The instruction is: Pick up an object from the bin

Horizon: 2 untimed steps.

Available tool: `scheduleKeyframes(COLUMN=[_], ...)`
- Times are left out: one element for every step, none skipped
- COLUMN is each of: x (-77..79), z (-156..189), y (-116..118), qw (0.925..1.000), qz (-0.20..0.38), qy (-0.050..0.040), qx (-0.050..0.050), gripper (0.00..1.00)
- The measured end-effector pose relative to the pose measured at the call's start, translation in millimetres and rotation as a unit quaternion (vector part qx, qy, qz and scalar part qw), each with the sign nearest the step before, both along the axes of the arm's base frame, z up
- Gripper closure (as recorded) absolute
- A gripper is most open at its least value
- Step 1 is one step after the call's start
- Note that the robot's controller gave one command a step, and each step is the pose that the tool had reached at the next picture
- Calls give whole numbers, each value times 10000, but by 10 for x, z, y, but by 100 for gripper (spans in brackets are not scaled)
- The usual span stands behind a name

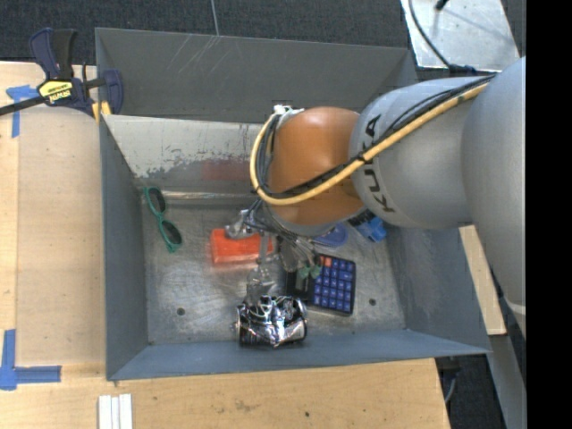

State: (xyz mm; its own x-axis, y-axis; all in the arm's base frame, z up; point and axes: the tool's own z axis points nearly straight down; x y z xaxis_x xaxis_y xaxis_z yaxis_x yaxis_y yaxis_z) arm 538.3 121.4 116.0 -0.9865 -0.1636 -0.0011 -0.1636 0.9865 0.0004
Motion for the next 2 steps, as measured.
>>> scheduleKeyframes(x=[218, 223], z=[-358, -303], y=[-86, -39], qw=[9996, 9995], qz=[234, 195], qy=[-137, -255], qx=[39, 67], gripper=[0, 100])
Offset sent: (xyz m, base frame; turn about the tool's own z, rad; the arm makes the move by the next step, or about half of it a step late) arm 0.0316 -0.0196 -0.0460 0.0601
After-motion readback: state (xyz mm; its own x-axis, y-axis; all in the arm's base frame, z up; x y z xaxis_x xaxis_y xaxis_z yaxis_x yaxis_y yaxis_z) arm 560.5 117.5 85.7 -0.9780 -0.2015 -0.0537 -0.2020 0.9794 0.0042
